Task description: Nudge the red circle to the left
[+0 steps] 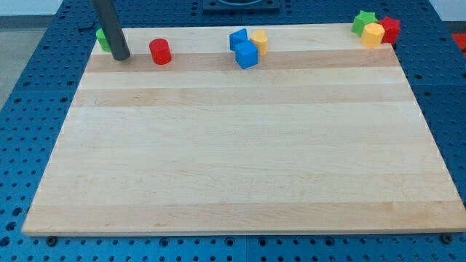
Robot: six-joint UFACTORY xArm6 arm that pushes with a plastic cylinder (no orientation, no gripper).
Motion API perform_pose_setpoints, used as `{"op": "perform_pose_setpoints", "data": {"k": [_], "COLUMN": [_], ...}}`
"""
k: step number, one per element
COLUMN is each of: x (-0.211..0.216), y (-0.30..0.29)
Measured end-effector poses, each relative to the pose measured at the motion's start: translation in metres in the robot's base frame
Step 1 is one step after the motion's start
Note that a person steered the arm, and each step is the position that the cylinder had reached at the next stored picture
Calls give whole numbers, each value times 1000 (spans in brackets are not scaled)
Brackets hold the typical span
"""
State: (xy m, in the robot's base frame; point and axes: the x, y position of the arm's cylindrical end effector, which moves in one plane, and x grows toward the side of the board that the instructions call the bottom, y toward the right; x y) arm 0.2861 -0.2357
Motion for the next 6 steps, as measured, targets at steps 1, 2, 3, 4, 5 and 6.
{"op": "perform_pose_setpoints", "data": {"k": [1, 2, 3, 4, 5, 6], "x": [17, 26, 28, 23, 1, -11], "y": [7, 27, 65, 83, 95, 91]}}
